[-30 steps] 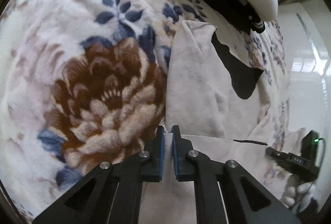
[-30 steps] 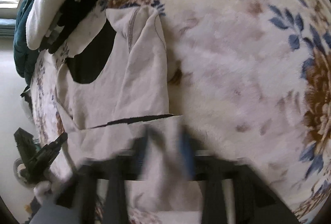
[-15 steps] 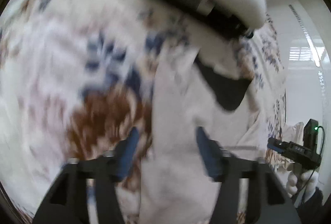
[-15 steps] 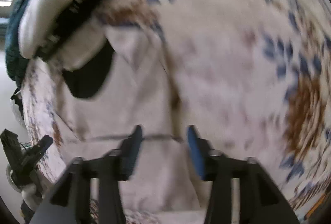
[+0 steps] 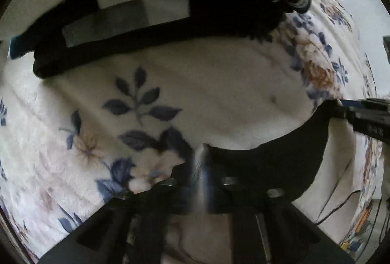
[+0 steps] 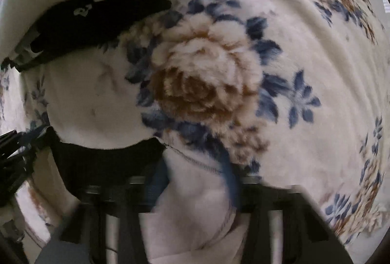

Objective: Fold small clothes

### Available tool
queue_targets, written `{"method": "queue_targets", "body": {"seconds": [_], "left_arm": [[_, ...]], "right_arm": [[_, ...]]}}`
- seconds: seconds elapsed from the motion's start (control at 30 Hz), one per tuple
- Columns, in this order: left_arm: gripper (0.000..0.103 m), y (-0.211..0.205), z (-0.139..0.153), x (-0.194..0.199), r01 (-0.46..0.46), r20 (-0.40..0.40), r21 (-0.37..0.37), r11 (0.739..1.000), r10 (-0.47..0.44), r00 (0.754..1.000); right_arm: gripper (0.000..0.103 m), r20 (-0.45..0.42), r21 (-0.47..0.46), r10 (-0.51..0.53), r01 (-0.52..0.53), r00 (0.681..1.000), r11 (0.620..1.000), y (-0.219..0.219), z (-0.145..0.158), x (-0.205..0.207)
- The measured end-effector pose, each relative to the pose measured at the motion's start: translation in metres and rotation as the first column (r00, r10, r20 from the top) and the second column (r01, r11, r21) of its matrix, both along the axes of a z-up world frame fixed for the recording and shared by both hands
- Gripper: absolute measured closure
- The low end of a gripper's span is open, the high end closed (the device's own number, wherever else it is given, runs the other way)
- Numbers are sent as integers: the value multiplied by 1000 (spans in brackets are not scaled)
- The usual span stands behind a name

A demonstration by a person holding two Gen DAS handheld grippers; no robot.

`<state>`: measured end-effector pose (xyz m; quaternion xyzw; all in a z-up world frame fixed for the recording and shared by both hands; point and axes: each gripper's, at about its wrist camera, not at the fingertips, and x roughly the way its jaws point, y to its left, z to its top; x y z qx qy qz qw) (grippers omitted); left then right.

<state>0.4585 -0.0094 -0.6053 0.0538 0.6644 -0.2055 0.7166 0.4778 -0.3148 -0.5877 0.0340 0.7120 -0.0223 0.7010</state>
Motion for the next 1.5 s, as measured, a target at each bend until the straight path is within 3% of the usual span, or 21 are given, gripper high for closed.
{"method": "queue_targets", "body": {"seconds": [0.1,0.3,0.47,0.53,0.67,0.8,0.87,0.9,0.97,1.0,1.07,1.13,1.23,1.33,1.4,1.43,1.5], "left_arm": [[100,8,16,-11,-19,44,-33,999,20,999],[100,40,82,-53,-107,130,-131,986,124,984],[100,62,130,-110,-206,125,-240,949,240,963],[100,62,138,-137,-238,116,-241,941,272,955],[99,78,130,-194,-306,50,-225,925,325,944],[95,87,86,-242,-362,-108,-201,911,346,932],[93,95,60,-265,-400,-214,-169,901,362,907],[88,98,51,-274,-417,-252,-158,895,371,894],[66,107,48,-292,-438,-294,-162,884,380,877],[61,112,49,-300,-446,-304,-168,879,384,872],[47,122,56,-311,-462,-320,-188,867,391,863],[46,134,65,-314,-492,-328,-199,847,416,848],[46,149,73,-295,-546,-319,-226,807,468,824],[45,156,74,-253,-586,-271,-273,763,523,808],[45,155,66,-224,-598,-259,-299,743,540,801],[45,152,60,-209,-602,-257,-305,738,545,798],[45,146,44,-185,-600,-275,-319,733,535,799]], "right_arm": [[100,58,2,1,-1,998,1000,5,12,-4],[100,166,91,-33,18,986,996,11,67,-47],[100,234,177,-96,55,968,983,3,115,-114],[100,251,178,-108,64,962,982,3,126,-154],[100,242,180,-112,69,964,981,-1,129,-224],[100,162,195,-120,88,980,977,-1,101,-285],[100,104,195,-120,98,987,976,-4,78,-308],[100,86,198,-118,99,989,975,-6,71,-316],[96,4,220,-97,94,995,971,-7,53,-330],[92,-35,228,-90,95,995,969,-9,47,-337],[77,-79,250,-82,99,993,963,-14,43,-347],[68,-100,248,-80,103,992,963,-23,46,-355],[67,-48,263,-164,171,985,950,-51,69,-358],[67,23,322,-332,308,943,895,-84,84,-342],[67,15,426,-458,408,889,807,-105,80,-325],[67,-9,492,-516,453,856,744,-114,72,-315],[66,-55,555,-573,502,818,663,-120,55,-297]]}}
